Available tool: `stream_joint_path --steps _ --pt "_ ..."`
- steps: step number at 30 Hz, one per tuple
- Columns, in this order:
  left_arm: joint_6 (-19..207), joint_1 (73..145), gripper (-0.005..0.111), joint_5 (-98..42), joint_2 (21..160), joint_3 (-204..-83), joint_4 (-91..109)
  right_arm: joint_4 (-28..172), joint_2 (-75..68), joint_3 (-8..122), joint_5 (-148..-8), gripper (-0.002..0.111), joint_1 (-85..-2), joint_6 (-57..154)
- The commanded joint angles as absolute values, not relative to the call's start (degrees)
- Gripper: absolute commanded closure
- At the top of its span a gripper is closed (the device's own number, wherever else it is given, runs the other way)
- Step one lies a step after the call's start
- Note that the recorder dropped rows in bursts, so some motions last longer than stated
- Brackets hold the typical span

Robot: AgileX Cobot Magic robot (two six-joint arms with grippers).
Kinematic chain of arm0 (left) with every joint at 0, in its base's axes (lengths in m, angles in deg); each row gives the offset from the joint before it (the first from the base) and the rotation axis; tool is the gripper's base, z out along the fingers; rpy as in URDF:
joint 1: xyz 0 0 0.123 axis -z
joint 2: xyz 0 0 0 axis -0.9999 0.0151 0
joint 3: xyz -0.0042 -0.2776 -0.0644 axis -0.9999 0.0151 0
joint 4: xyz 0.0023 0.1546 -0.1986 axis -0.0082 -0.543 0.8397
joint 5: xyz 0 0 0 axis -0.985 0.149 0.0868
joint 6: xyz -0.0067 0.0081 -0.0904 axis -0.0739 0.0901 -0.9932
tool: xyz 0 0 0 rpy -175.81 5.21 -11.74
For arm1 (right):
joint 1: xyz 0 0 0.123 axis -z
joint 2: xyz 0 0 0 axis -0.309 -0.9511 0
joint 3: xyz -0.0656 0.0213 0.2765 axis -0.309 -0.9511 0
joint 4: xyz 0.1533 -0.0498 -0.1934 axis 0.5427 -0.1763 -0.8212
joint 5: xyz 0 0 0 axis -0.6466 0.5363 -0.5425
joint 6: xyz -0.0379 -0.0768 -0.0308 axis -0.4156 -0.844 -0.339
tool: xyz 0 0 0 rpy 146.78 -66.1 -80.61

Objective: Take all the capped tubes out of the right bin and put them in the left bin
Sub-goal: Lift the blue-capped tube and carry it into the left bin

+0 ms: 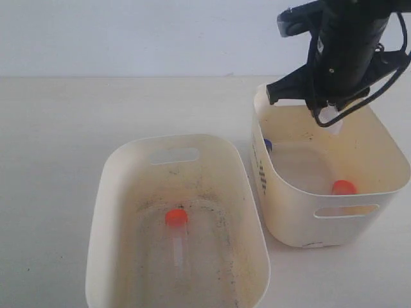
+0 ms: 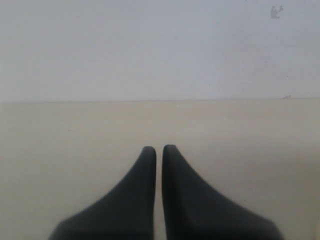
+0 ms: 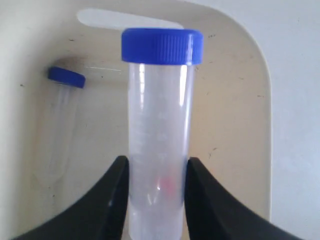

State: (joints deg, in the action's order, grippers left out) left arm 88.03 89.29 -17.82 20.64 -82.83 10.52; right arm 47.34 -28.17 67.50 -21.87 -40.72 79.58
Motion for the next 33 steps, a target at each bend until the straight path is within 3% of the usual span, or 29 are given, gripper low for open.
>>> stream_joint_path --steps 1,15,24,28,31,33 --pt "87.79 89.70 0.103 -18.23 20.85 -82.95 10.71 50.12 -21.90 67.41 -21.51 0.108 -45.16 78.69" --pt "87.79 89.70 0.103 -18.23 20.85 -82.95 10.71 65.03 -18.40 66.71 -33.13 0.108 -68.16 79.59" --pt "87.79 89.70 0.103 -18.23 20.85 -82.95 10.71 65.17 -23.99 61.37 -36.58 0.107 -71.16 84.63" --pt "87.79 89.70 0.103 -18.23 20.85 -82.95 10.71 65.17 -24.55 59.39 -37.02 0.086 -71.16 84.51" --pt "87.79 89.70 0.103 -18.23 20.85 -82.95 10.71 65.06 -24.55 58.98 -36.78 0.056 -71.16 84.51" --pt "87.79 89.70 0.103 -18.23 20.85 -82.95 10.71 64.80 -24.55 58.98 -36.66 0.043 -71.16 84.51"
